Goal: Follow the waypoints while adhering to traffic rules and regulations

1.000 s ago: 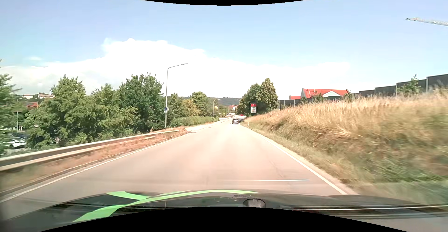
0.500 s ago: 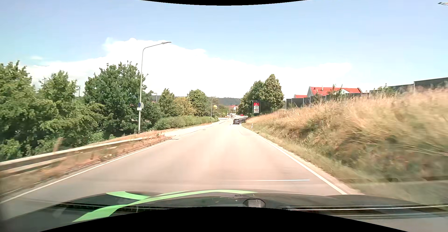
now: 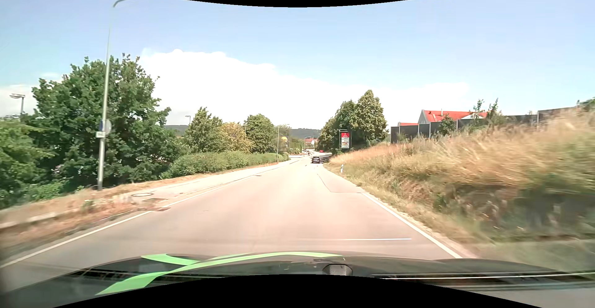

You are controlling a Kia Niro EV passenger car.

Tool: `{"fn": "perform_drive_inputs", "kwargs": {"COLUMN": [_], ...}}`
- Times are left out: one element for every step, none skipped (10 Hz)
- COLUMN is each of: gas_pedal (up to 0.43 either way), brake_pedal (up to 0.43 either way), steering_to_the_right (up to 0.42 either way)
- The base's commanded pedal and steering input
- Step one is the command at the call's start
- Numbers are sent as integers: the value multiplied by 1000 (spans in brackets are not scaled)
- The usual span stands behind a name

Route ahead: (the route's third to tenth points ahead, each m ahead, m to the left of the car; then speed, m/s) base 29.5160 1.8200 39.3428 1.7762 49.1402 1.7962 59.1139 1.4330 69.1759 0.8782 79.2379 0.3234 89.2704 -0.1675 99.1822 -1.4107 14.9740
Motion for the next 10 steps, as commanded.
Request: {"fn": "perform_drive_inputs", "kwargs": {"gas_pedal": [177, 177, 177, 169, 130, 110, 110, 110, 118, 138], "brake_pedal": [0, 0, 0, 0, 0, 0, 0, 0, 0, 0], "steering_to_the_right": [-3, -3, -3, -2, -1, 0, 1, 2, 2, 2]}}
